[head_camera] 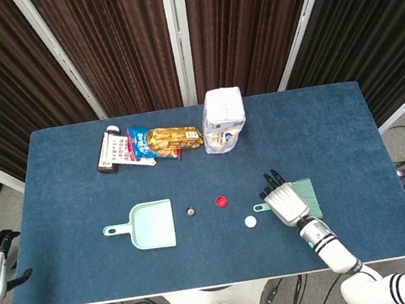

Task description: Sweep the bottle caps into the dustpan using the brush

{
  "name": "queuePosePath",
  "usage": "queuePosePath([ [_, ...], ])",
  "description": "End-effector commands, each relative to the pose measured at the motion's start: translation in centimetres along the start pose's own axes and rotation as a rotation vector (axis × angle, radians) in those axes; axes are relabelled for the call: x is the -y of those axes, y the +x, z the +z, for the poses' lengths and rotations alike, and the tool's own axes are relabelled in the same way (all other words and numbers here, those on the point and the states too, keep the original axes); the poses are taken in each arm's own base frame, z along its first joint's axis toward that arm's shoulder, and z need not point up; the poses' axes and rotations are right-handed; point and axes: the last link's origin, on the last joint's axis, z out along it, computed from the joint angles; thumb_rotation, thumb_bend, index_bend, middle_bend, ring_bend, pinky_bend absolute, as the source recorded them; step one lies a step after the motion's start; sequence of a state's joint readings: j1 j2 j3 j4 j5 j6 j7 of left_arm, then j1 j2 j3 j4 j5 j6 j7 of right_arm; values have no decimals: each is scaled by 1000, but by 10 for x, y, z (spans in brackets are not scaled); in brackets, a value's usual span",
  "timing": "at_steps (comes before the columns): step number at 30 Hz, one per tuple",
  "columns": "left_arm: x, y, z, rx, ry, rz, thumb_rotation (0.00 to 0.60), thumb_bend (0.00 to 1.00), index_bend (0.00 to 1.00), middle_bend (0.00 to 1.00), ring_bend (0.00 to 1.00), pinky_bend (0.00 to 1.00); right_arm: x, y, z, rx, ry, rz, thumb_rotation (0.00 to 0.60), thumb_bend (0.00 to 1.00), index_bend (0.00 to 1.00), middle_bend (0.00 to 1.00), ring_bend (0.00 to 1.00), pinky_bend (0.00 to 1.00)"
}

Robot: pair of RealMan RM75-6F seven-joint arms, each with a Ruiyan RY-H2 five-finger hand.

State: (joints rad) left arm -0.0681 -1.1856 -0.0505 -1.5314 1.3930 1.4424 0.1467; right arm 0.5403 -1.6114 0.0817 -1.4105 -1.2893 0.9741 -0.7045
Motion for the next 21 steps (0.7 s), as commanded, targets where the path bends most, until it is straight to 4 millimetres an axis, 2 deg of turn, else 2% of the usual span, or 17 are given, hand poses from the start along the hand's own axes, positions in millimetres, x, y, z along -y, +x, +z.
queuePosePath([
  [1,0,0,1,-2,-1,-1,600,106,242,197,111,107,3,-3,4,2,4,0,600,100,390,379,76,73],
  [15,1,-3,2,3,1,-4,600,105,242,197,111,107,4,-5,12,19,4,18,600,201,446,399,105,73],
  [21,2,-4,3,6,5,-6,600,106,242,197,111,107,6,-7,13,31,7,12,600,201,462,422,116,79],
])
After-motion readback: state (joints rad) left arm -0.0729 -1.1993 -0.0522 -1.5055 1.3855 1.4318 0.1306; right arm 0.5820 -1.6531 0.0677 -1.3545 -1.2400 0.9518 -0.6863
